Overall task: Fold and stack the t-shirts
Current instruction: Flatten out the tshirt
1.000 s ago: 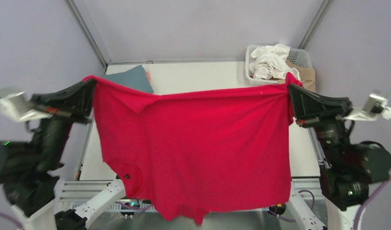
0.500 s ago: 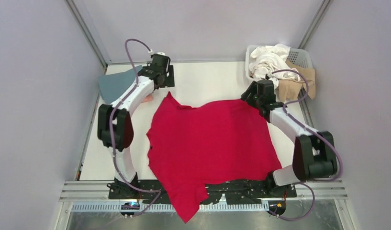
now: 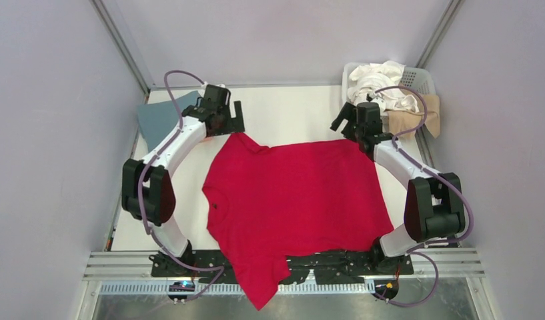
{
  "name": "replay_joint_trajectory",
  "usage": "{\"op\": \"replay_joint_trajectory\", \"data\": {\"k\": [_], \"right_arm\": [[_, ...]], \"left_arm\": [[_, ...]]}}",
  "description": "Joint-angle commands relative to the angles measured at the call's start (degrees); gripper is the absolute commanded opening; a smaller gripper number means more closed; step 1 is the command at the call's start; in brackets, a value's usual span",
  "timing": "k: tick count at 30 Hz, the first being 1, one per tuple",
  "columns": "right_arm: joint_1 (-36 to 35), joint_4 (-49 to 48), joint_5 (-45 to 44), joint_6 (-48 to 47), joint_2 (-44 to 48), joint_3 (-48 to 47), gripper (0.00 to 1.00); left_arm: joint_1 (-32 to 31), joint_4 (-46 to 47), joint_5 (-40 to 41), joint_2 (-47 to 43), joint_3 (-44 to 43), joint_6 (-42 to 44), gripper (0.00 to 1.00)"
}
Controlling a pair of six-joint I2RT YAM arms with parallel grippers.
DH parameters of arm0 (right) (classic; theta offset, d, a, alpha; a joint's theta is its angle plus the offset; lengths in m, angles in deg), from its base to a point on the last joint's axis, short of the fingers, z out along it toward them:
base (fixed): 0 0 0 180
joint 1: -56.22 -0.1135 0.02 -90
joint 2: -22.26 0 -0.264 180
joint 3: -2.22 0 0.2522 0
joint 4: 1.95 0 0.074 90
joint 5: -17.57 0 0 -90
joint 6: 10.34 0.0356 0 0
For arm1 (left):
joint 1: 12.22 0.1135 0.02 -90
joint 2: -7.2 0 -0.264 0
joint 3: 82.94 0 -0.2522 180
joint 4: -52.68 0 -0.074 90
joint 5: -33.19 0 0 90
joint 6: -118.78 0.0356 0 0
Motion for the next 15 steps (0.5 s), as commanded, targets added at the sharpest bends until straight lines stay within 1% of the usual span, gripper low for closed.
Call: {"op": "replay_joint_trajectory", "data": {"k": [1,3,5,8,10,15], "right_arm": [[-1.1,3.9,2.2,-1.9,3.9,2.6,0.95],[-1.7,5.7,1.4,-2.6,3.8,3.7,0.95],[-1.8,5.7,1.6,-2.4,3.5,5.0,0.95],[-2.5,4.1,3.2,-1.7,3.2,7.8,0.95],[-3.3,3.2,4.0,-1.2,2.8,9.0,0.95],[-4.2,3.7,5.3,-0.3,1.8,10.2,0.95]], "left_arm": [[-0.3,3.5,-11.4,-5.8,9.3,-3.9,1.00],[-0.3,6.9,-14.7,-6.5,12.5,-5.5,1.00],[-0.3,10.1,-17.6,-5.6,13.5,-7.4,1.00],[-0.3,16.0,-22.3,-1.9,12.8,-11.7,1.00],[-0.4,18.0,-25.2,1.1,10.9,-14.3,1.00],[-0.8,19.3,-26.5,6.8,7.8,-17.2,1.00]]}}
